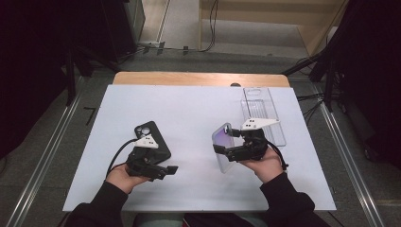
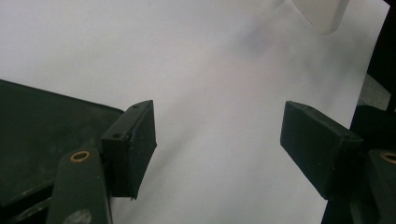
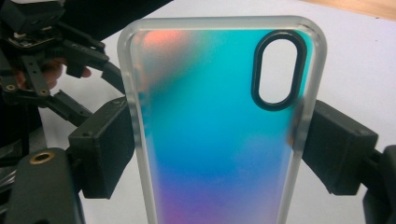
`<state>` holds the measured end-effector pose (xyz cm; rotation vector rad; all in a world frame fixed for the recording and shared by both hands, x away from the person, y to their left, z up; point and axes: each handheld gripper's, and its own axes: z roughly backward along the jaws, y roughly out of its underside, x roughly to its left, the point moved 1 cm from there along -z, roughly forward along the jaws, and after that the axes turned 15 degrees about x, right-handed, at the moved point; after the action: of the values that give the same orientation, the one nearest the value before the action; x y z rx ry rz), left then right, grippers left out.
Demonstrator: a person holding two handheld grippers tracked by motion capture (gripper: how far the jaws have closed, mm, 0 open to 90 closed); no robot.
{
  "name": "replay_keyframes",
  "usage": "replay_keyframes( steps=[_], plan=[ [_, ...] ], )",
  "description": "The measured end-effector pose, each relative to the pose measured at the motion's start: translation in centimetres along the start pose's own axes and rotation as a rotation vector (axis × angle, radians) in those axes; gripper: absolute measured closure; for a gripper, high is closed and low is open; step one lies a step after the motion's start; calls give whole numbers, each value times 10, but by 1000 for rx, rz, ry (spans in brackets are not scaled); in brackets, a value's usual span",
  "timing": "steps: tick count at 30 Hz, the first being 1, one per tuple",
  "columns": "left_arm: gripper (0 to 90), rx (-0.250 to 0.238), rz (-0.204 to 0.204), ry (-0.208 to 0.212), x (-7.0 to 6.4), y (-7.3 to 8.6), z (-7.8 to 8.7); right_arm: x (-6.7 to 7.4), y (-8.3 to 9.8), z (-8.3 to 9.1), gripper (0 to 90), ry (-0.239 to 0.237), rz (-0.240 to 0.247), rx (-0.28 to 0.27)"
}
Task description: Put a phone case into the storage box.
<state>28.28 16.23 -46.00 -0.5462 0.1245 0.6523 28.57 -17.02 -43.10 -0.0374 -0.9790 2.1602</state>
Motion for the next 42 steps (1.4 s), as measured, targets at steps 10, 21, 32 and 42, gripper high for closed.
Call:
replay_keyframes(
  steps=[10,21,32,42],
  plan=[
    [269,-21,61,-5,5,14,6,-8,-3,10,155,36,-58,-25],
    [268,-36,86,1,9,19,11,-15,-11,30,156,45,-90,-41],
    [268,-35,126,-4,13,24,14,-25,-19,54,156,106,-128,-57],
    [269,-33,138,-10,15,28,16,-37,-27,70,156,144,-154,-77]
  ],
)
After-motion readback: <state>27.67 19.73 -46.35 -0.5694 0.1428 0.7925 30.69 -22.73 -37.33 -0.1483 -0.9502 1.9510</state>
